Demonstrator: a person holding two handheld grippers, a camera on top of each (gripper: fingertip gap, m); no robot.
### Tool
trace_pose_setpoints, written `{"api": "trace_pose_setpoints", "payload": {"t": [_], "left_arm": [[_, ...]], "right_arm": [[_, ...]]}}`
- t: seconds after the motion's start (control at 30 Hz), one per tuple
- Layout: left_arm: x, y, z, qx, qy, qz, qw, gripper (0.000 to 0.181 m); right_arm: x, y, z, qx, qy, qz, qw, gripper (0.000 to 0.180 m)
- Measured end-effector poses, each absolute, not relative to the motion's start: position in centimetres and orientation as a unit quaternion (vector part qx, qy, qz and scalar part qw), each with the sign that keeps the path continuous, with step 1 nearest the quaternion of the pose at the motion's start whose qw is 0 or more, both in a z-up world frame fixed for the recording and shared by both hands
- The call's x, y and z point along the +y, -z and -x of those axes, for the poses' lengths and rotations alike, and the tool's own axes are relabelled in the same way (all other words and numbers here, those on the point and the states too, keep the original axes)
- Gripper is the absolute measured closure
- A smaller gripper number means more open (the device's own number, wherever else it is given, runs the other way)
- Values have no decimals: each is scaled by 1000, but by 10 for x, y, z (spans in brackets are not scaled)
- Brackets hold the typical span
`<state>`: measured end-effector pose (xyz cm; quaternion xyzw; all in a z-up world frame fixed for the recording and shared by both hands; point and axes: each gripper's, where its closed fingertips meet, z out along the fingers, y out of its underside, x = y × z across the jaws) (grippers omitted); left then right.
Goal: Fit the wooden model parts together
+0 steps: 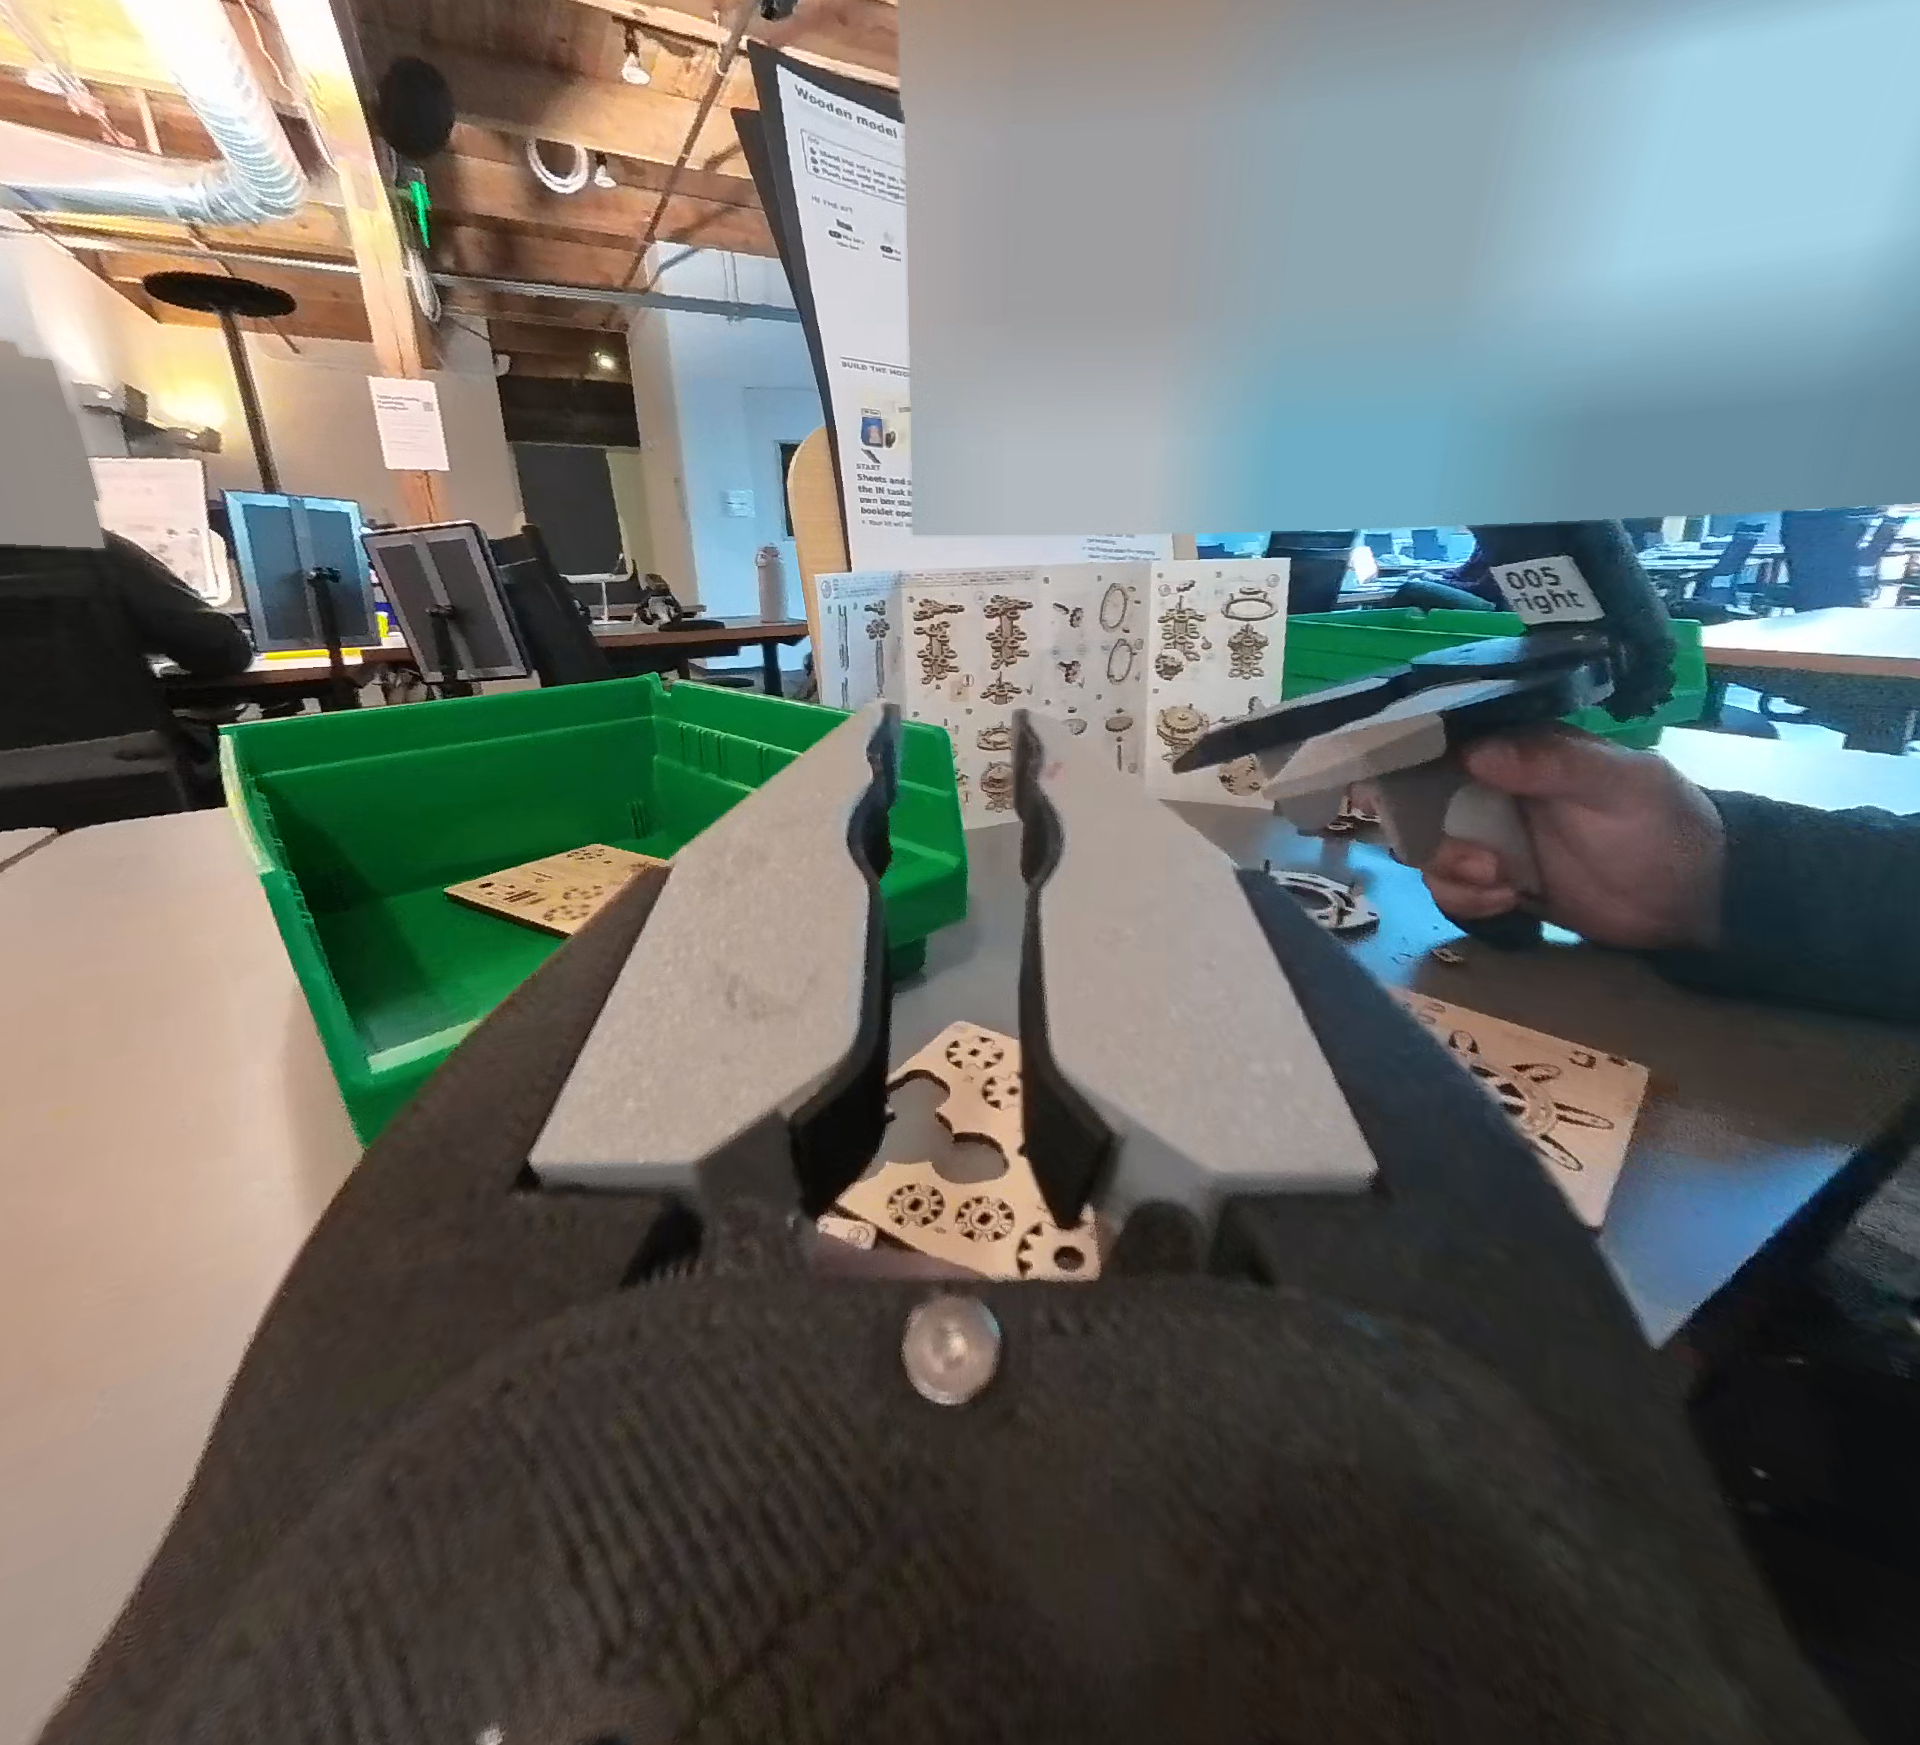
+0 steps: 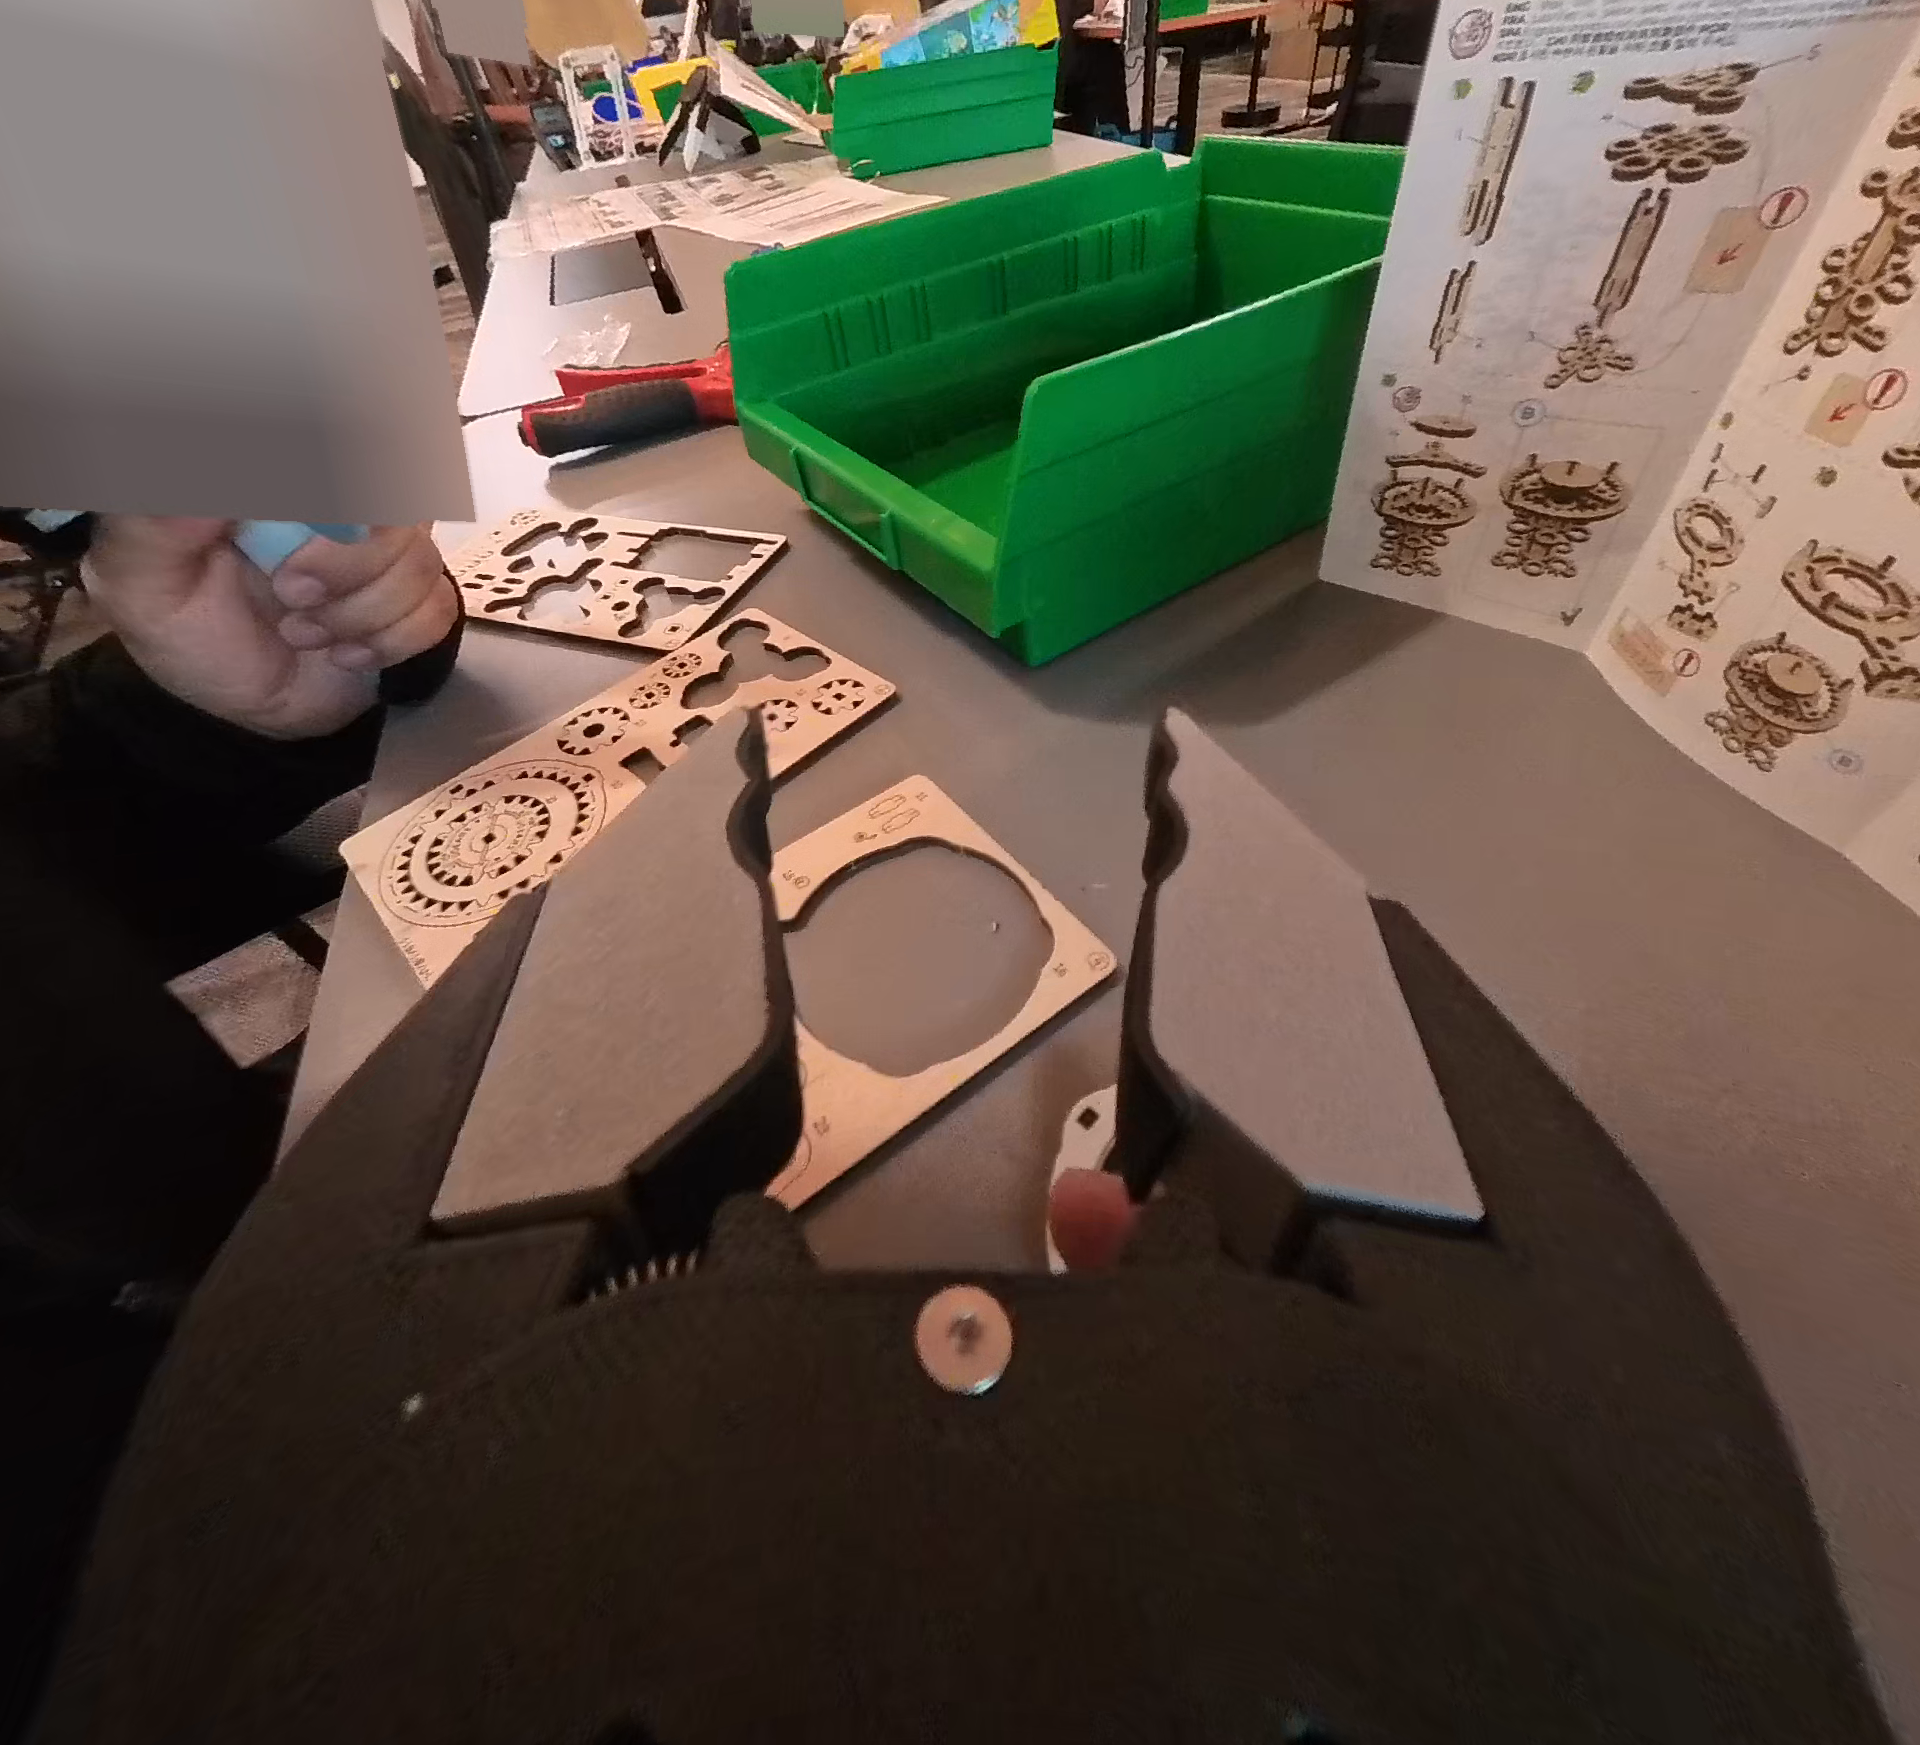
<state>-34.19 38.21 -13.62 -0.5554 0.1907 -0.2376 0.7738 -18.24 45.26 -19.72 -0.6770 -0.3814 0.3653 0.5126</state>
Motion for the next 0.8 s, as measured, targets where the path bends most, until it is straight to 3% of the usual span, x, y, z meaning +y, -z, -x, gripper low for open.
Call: {"api": "trace_pose_setpoints", "payload": {"t": [0.17, 0.4, 0.6, 0.8], "left_arm": [[383, 137, 343, 184, 238, 562, 770, 162], [382, 148, 384, 168, 228, 661, 695, 145], [362, 173, 445, 119, 239, 763, 589, 107], [349, 229, 470, 148, 143, 827, 523, 84]], "right_arm": [[448, 193, 181, -389, -349, 673, 523, 110], [434, 182, 176, -400, -326, 654, 553, 110], [427, 178, 177, -419, -319, 644, 555, 109], [439, 168, 147, -412, -297, 643, 573, 108]]}}
